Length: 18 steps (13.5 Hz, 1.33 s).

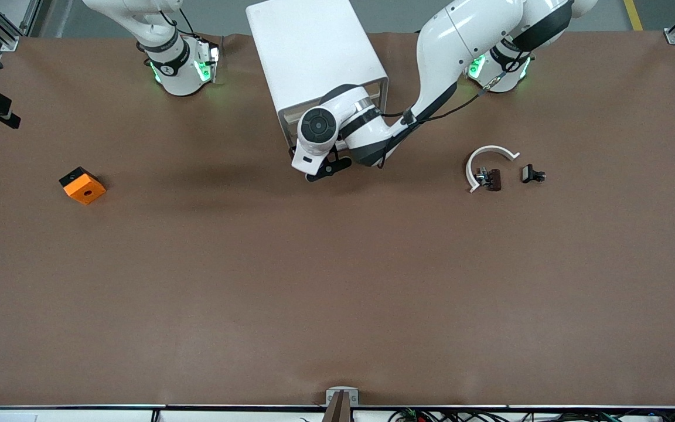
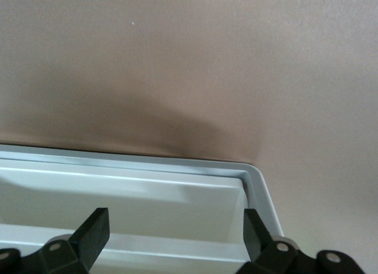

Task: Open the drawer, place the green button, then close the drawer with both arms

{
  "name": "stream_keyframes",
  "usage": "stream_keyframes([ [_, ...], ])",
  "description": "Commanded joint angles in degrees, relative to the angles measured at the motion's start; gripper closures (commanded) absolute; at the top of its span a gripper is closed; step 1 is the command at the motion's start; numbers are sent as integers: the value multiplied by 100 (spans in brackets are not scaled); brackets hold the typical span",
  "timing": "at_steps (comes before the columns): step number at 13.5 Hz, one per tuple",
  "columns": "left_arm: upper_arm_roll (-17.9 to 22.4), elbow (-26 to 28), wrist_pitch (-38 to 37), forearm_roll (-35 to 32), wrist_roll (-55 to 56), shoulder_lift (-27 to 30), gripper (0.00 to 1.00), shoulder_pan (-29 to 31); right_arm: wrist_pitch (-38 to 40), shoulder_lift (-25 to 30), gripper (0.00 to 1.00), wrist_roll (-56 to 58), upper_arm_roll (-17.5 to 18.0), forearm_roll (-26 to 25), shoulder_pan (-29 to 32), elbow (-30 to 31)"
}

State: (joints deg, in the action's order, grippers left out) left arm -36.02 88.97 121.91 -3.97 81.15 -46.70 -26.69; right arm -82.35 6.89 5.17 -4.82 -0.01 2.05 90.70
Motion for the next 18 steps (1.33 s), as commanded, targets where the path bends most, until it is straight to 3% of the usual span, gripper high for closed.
stream_keyframes([
  [1,16,59,60,116,32,108,0,295,-18,268,0,19,52,-96,-2,202],
  [5,16,32,61,-50,-125,179,0,997,-88,260,0,19,43,-105,-3,202],
  [18,-2,59,25,-2001,-2567,372,0,3511,-281,269,0,19,17,-87,32,334],
])
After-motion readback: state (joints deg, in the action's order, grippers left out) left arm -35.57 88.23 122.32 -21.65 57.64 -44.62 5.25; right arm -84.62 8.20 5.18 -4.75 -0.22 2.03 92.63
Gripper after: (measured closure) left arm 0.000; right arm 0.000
